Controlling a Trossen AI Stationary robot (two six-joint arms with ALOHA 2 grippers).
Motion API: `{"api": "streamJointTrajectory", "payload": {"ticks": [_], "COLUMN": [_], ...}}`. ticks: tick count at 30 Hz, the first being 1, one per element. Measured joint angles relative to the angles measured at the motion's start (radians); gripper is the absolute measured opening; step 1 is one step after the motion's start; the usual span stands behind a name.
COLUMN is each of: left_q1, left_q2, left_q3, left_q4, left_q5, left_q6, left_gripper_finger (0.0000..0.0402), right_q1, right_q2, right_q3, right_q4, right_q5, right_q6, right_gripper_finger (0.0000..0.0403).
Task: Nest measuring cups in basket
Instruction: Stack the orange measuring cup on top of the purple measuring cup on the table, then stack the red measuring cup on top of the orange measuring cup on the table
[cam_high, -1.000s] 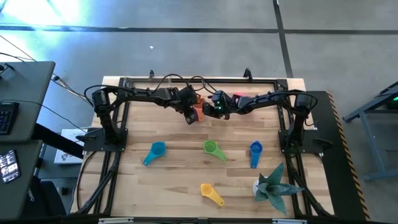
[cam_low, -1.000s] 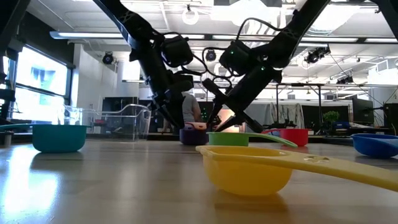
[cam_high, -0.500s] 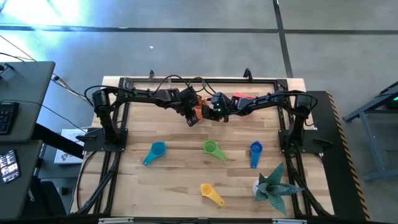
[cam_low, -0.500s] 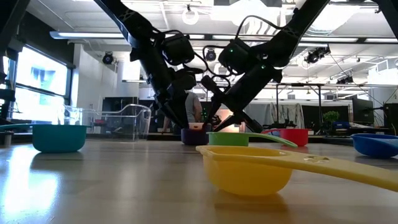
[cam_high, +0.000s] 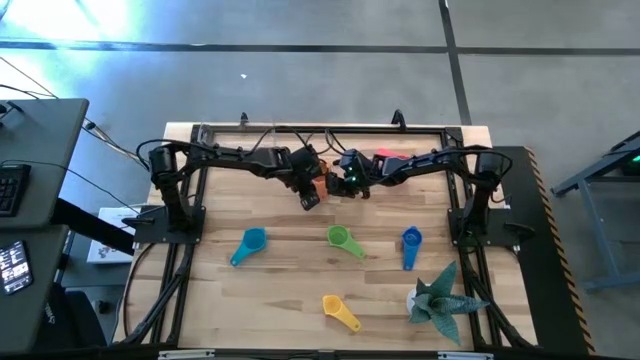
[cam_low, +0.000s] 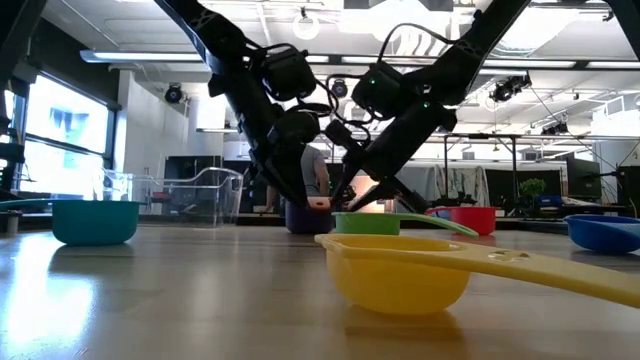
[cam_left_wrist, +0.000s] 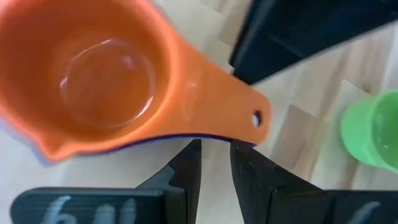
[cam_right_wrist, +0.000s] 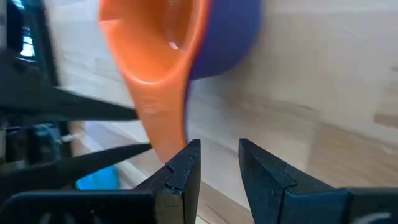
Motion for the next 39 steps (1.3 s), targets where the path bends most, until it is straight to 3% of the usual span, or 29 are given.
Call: {"api": "streamJointTrajectory", "payload": {"ticks": [12,20,30,39], "left_q1": [-0.055,-0.047,-0.010,0.055], "left_q2": [-0.007,-0.098,-0.231,-0.324], "left_q3": [0.000,0.002,0.002,0.001], "left_q4": [-0.015,-0.055,-0.065,-0.061], "left_q5": [-0.003,-0.004,-0.009,-0.011], "left_q6": [0.001,0.018,0.019,0.019], "left_gripper_finger": [0.0076,0.0076,0.0076,0.0076], "right_q1": [-0.005,-0.039,-0.157,-0.323], "right_q2": [-0.135,-0.280,-0.455,-0.490], "right_q3": [0.000,0.000,0.000,-0.005], "right_q4": [-0.237,-0.393,-0.666,-0.879], "right_q5": [0.110,0.207,0.340,0.346], "right_q6": [-0.078,-0.117,-0.167,-0.284], "right_gripper_finger": [0.0101,0.0101,0.0101,0.0101]}}
